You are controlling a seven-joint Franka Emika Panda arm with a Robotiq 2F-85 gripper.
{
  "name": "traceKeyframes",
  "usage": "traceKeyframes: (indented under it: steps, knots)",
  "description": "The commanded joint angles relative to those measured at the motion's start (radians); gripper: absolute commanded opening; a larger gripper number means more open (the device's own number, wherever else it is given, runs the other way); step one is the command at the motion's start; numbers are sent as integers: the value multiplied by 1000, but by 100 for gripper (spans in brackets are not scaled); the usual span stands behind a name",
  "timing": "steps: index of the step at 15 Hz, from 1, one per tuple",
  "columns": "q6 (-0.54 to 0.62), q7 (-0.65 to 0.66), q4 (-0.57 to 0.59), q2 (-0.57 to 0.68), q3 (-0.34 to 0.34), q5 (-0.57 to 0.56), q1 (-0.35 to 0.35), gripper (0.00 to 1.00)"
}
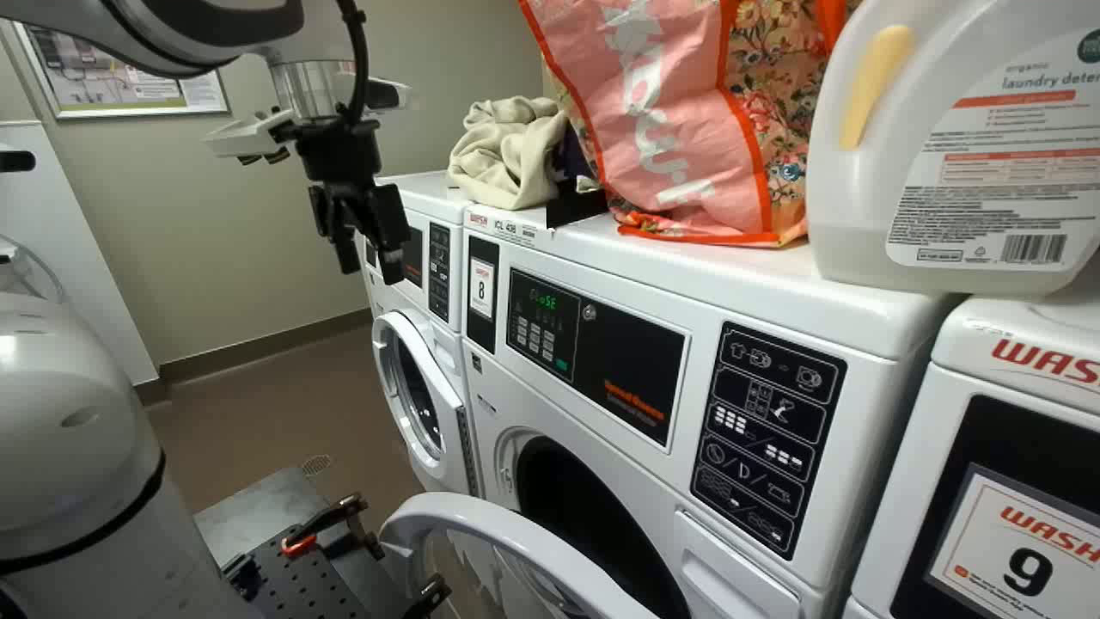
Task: Close the loader of the washing machine in the middle
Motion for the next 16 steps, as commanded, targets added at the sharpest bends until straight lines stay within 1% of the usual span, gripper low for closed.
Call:
traceKeyframes:
  steps: [1, 6, 10, 16]
  knots:
    - [-2, 1, 2, 1, -1, -1, 1, 100]
    - [-2, 1, 2, 1, -1, -1, 1, 100]
    - [42, 23, -5, 85, -6, 13, -11, 100]
    - [120, 61, -10, 255, -11, 29, -23, 100]
